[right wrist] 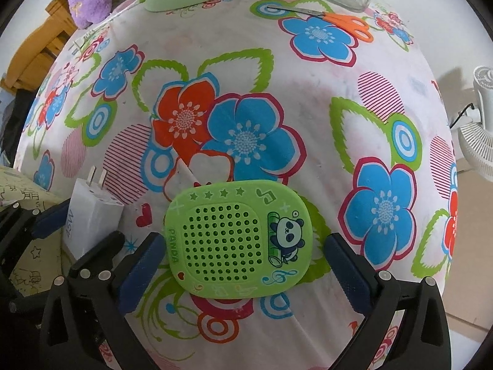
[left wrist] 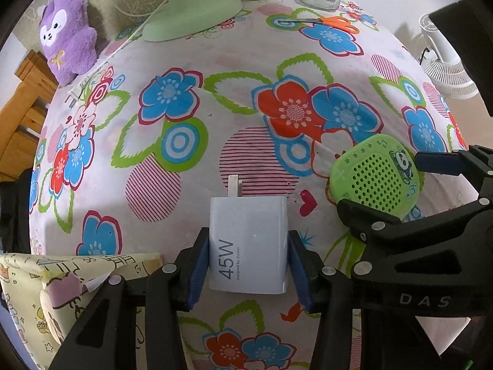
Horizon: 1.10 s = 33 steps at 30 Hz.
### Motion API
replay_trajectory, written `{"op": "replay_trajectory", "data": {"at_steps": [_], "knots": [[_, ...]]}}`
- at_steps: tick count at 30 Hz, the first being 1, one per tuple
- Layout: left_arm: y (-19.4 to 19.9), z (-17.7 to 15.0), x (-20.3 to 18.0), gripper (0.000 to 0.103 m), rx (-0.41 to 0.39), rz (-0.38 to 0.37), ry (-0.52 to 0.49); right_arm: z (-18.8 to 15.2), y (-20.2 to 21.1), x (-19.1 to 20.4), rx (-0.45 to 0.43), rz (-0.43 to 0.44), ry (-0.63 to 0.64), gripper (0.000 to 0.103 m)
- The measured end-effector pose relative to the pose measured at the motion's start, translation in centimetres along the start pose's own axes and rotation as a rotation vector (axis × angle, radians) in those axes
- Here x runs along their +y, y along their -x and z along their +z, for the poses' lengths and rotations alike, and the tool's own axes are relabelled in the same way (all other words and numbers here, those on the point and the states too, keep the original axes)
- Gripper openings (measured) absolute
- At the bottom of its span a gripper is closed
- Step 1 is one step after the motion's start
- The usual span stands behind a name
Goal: Organize rigid objects
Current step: 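Lift the charger with the left tool while the right tool lifts the speaker toward the box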
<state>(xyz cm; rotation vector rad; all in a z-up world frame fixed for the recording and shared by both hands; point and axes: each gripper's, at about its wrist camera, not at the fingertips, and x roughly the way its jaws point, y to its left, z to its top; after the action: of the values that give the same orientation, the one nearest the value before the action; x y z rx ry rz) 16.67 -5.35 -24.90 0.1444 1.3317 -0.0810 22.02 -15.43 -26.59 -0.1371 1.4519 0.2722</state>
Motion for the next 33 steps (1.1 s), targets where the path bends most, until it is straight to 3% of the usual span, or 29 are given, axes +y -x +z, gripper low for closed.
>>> {"op": "replay_trajectory", "data": {"at_steps": [8, 12, 24, 33], "knots": [[0.0, -0.3, 0.6, 0.048, 0.002, 0.002, -0.003, -0.1, -0.2, 0.6, -0.019, -0.032, 0.002, 0.103], [0.0, -0.4, 0.7, 0.048, 0.006, 0.008, -0.004, -0.2, -0.1, 1.0, -0.044, -0.072, -0.001, 0.095], [0.3, -0.7, -0.1, 0.049, 0.028, -0.025, -0.003, -1.0, 0.7, 0.3, -0.047, -0.088, -0.048, 0.095], [2.1, -0.6, -1.6, 0.049, 0.0, -0.033, -0.025, -2.3, 2.5, -1.4, -0.072, -0.102, -0.073, 0.095]]}}
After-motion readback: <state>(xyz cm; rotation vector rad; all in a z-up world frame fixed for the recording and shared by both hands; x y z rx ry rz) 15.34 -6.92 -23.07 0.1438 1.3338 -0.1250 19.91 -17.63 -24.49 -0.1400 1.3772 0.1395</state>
